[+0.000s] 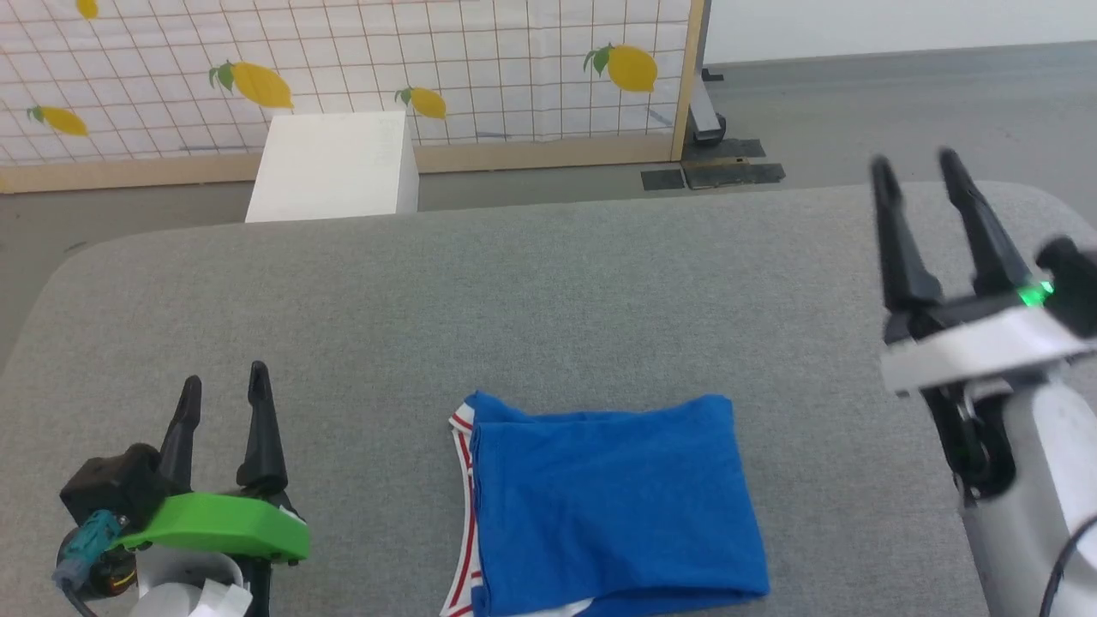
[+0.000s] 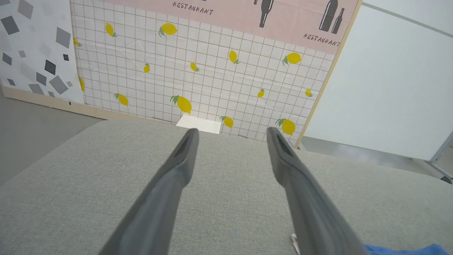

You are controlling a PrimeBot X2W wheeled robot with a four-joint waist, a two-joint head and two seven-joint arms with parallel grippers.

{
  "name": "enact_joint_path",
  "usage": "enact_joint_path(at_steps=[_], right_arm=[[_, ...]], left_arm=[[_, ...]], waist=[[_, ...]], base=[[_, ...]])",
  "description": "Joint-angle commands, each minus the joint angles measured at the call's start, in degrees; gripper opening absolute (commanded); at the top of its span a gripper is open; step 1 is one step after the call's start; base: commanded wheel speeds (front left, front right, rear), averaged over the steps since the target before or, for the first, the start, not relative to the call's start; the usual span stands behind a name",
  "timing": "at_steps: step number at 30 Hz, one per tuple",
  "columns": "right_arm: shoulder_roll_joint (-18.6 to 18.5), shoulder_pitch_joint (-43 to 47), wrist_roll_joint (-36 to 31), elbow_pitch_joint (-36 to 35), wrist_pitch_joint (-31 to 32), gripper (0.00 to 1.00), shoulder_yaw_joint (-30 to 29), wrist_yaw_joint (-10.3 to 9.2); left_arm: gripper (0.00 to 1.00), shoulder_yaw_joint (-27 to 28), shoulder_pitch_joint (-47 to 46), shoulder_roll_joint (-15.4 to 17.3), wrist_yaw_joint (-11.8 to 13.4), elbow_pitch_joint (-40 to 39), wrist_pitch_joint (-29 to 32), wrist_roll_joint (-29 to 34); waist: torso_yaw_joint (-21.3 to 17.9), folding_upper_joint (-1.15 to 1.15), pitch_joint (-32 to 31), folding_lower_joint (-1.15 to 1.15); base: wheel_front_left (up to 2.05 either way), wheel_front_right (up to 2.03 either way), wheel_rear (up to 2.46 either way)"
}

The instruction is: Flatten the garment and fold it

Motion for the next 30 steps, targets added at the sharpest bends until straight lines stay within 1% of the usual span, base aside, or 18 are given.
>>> enact_joint_path(at_steps=[1, 4, 6, 9, 13, 21, 26, 30], right_arm=[[1.21, 2.18, -1.4, -0.62, -0.69, 1.0, -1.8, -0.09], [3.05, 7.19, -4.42, -1.41, -0.98, 1.0, -6.06, -0.09], [4.06, 9.9, -5.72, -1.76, -0.95, 1.0, -7.82, -0.09], [5.12, 13.22, -7.18, -2.05, -0.39, 1.0, -8.96, -0.09], [5.66, 16.18, -8.11, -1.93, 0.22, 1.0, -9.04, -0.09], [5.47, 20.62, -9.06, -1.56, 1.79, 1.0, -6.84, -0.09], [4.84, 21.76, -9.55, -1.85, 2.35, 1.0, -6.23, -0.09], [5.05, 22.48, -9.89, -2.02, 2.39, 1.0, -6.85, -0.09]], left_arm=[[1.0, 0.2, 0.67, 0.18, 0.5, -0.11, -0.49, 0.98], [1.0, -0.1, 0.71, -0.15, 0.62, 0.04, -0.52, 1.31], [1.0, -0.32, 0.55, -0.39, 0.62, 0.24, -0.54, 1.53], [1.0, -0.7, 0.28, -0.68, 0.53, 0.68, -0.56, 1.79], [1.0, -0.96, -0.16, -0.93, 0.2, 1.54, -0.59, 1.92], [1.0, -1.99, -0.2, -0.98, -0.42, 3.79, -0.34, 2.06], [1.0, -2.85, -0.51, -0.78, -0.21, 4.52, -0.05, 2.76], [1.0, -3.82, -0.61, -0.29, 0.19, 4.98, 0.43, 3.94]], waist=[[0.08, 0.0, -0.15, 0.0], [0.43, 0.0, -0.3, 0.0], [0.72, 0.0, -0.26, 0.0], [1.01, 0.0, -0.2, 0.0], [1.29, 0.0, -0.1, 0.0], [1.81, 0.0, -0.2, 0.0], [2.08, 0.0, -0.13, 0.0], [2.19, 0.0, -0.08, 0.0]], base=[[0.0, 0.0, 0.0], [0.0, 0.0, 0.0], [0.0, 0.0, 0.0], [0.0, 0.0, 0.0], [0.0, 0.0, 0.0], [0.0, 0.0, 0.0], [0.0, 0.0, 0.0], [0.0, 0.0, 0.0]])
